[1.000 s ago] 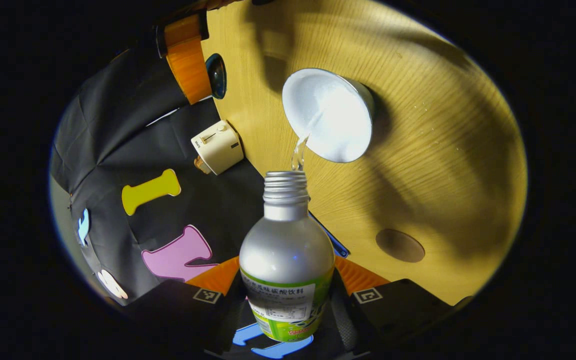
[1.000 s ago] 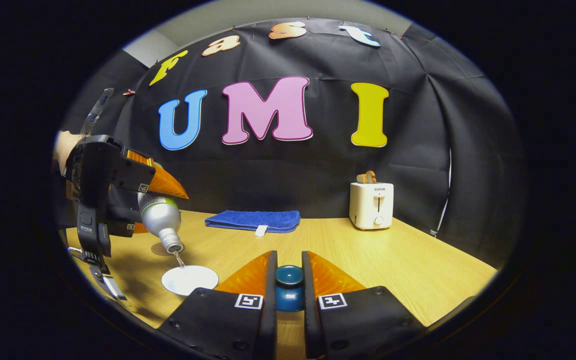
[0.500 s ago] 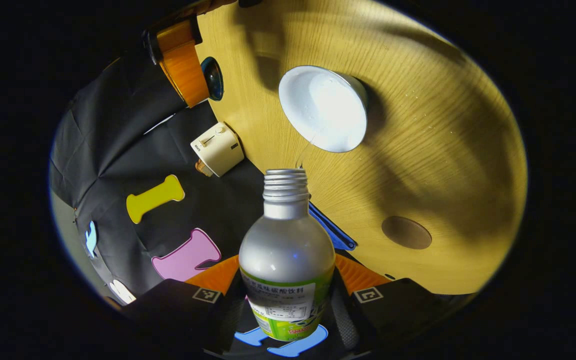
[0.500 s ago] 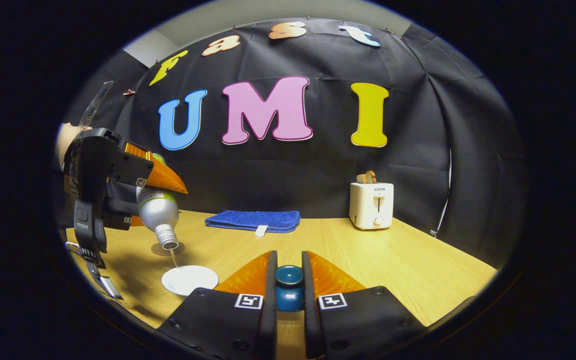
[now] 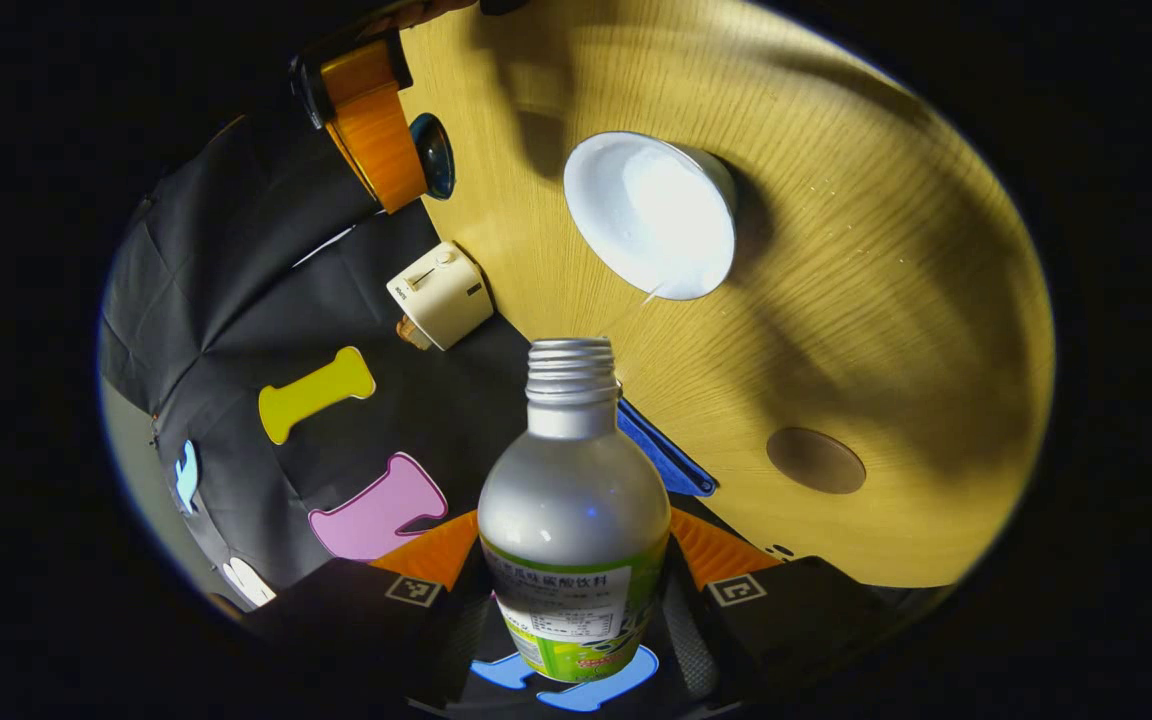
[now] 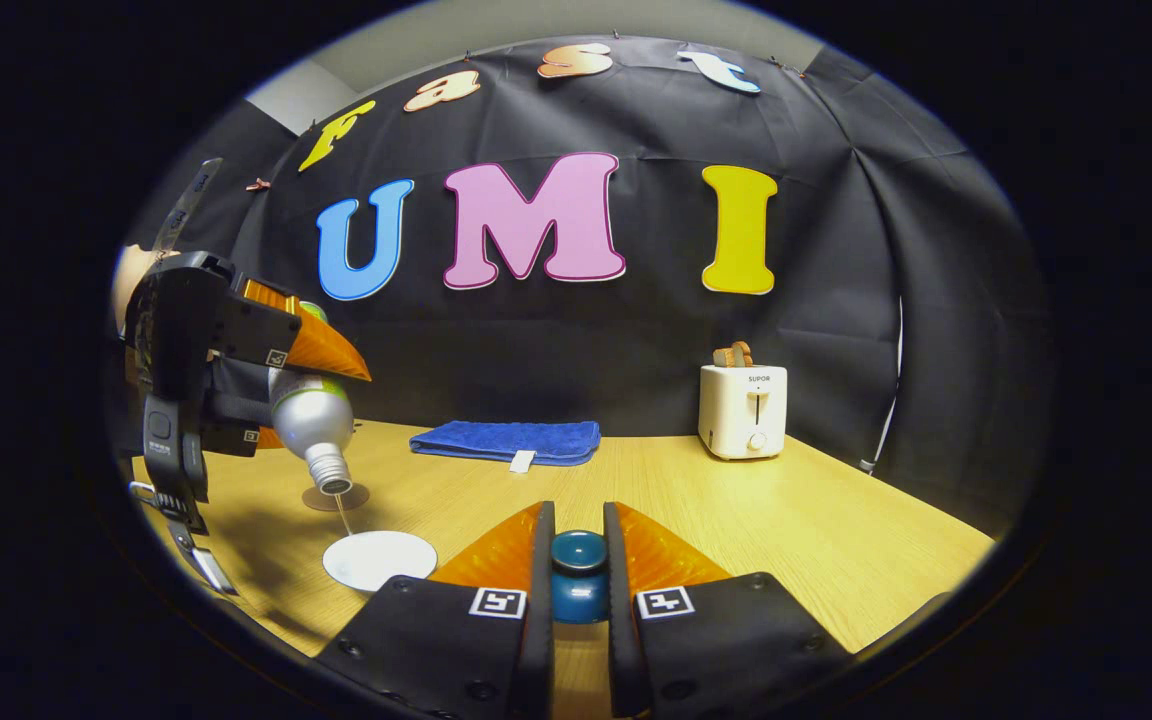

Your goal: Open the teacup lid with one hand, grasp the water bottle and pour water into the teacup with the other hand; after pouring, place the water bottle on the coaster and then close the teacup lid.

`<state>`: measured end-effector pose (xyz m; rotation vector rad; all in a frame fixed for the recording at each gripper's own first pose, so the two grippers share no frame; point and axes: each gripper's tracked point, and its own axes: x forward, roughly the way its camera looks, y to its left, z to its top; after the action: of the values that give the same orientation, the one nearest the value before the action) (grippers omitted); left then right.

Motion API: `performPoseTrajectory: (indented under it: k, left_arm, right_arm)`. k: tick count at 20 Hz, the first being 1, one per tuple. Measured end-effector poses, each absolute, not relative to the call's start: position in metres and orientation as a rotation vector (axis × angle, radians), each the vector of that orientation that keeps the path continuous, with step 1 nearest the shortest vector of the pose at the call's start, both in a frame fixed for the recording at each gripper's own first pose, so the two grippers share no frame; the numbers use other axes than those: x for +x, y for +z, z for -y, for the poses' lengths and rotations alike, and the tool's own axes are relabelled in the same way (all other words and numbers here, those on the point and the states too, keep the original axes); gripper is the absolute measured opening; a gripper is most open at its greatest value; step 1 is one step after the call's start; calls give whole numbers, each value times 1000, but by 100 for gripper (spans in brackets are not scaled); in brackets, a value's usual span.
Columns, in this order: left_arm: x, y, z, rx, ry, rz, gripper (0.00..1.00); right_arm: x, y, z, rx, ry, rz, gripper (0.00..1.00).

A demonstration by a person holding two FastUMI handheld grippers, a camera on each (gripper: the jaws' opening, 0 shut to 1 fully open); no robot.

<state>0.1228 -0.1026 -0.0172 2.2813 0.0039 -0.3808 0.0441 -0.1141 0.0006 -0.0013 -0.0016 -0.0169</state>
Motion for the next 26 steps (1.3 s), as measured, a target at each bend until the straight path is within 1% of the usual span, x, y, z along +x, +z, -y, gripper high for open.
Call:
performPoseTrajectory:
  k: [9,12,14,17,18,19,23,26]
  left_arm:
    - [114,-21,107,2268,-370,44,81]
    - [112,-26,106,2201,-383,37,81]
    - [117,-28,101,2049,-393,-5,81]
    - [109,-15,92,1807,-348,12,81]
    - [101,-16,83,1693,-341,-29,81]
    - [109,-15,78,1573,-331,-59,81]
    - [113,0,48,1159,-185,-28,80]
    - [121,-6,41,777,-117,-36,80]
  right_arm:
    - [44,1,114,-1,-17,1,25]
    - [44,0,114,-2,-17,1,25]
    - [44,1,114,-1,-17,1,25]
    - [44,1,114,-1,-17,1,25]
    - [44,1,114,-1,-17,1,25]
    - [44,1,114,-2,-17,1,25]
    - [44,1,114,-1,-17,1,25]
    - [44,1,114,-2,-17,0,25]
